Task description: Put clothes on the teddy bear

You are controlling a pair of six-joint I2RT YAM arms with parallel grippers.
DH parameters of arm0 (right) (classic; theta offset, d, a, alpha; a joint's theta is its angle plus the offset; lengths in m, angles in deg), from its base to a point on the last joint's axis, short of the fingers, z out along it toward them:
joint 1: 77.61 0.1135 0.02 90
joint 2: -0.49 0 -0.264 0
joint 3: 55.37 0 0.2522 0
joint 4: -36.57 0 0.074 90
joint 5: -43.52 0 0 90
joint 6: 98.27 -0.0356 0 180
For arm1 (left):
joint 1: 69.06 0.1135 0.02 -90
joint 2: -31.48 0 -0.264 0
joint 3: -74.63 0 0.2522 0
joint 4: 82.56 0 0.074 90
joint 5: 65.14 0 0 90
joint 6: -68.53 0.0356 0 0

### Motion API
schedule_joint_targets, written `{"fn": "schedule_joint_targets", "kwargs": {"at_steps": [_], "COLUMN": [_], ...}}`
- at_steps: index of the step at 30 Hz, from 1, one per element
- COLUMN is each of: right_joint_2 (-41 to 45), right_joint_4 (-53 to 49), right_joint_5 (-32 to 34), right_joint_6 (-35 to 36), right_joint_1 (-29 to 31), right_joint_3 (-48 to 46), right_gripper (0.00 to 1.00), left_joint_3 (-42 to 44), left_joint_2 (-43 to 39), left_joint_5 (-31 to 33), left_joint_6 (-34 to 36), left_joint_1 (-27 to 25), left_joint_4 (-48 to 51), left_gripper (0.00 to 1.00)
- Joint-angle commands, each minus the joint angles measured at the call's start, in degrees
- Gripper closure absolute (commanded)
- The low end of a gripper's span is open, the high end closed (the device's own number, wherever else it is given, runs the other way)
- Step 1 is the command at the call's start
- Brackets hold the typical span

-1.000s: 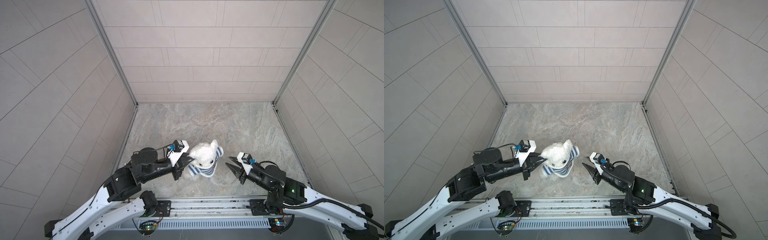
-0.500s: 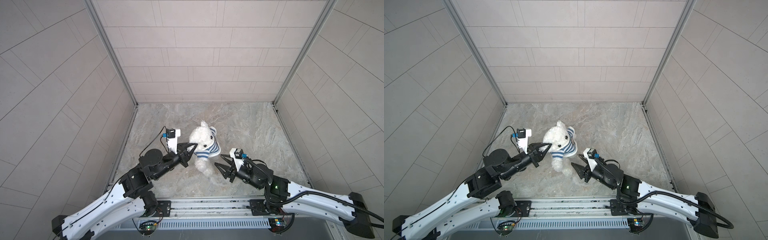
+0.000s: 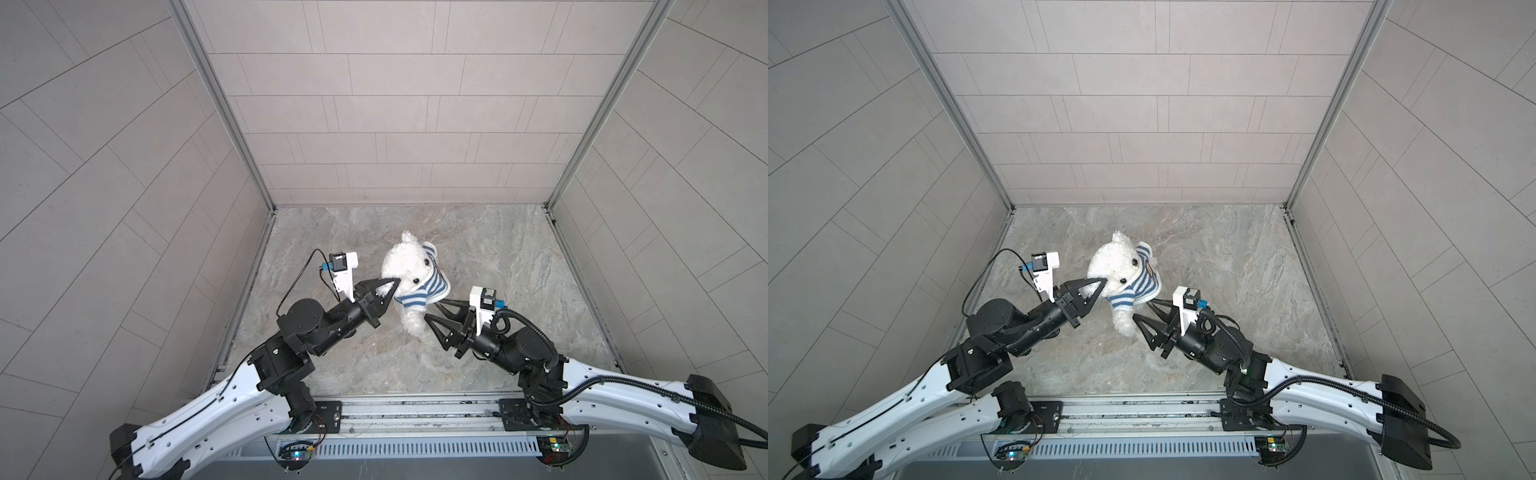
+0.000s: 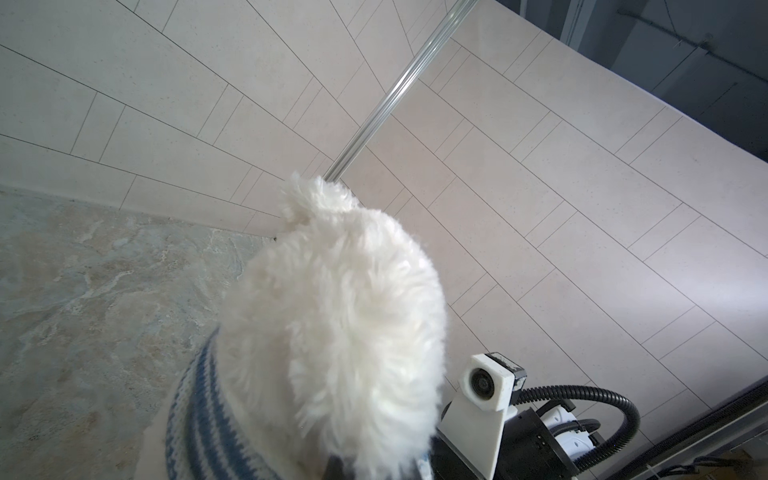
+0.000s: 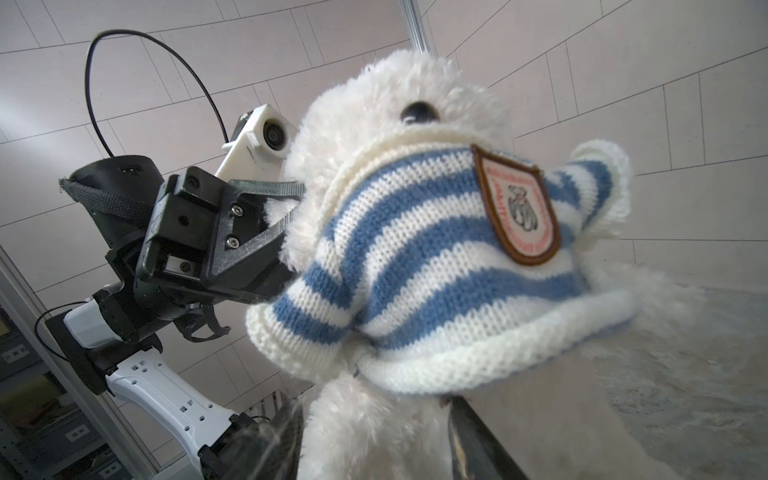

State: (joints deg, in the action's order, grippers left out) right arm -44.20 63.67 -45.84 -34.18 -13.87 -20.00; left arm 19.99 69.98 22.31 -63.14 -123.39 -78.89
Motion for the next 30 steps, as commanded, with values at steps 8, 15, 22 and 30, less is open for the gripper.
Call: {"fn": "schedule_joint_targets", "kwargs": {"at_steps": [8,15,22,30], "right_joint_2": [-0.44,2.36,3.09,2.12], "right_joint_4": [2.54,3.33,2.28,-3.39], "right_joint_5": [1.07,3.03,3.88,8.76], "right_joint_6": [0.9,1.55,2.27,0.36], "right_joint_1": [0.57,1.13,1.23,1.21], "right_joint_3": [2.85,1.82,1.99,-0.03], "right_gripper": [0.5,0.55,0.8,1.0], "left_joint_3": [-0.42,-0.63,-1.18,-1.8], "left_joint_2": [1.3,1.82,2.19,1.42], "left_joint_5": [-4.31,-4.36,-5.18,-0.02], "left_joint_6": [-0.5,0.19,0.37,-1.19], "left_joint_1": [-1.7,-2.87,-3.55,-3.6], "left_joint_4": [-9.16,-9.68,-10.73,-11.41], "left_gripper": [1.0,1.0,1.0,1.0]}}
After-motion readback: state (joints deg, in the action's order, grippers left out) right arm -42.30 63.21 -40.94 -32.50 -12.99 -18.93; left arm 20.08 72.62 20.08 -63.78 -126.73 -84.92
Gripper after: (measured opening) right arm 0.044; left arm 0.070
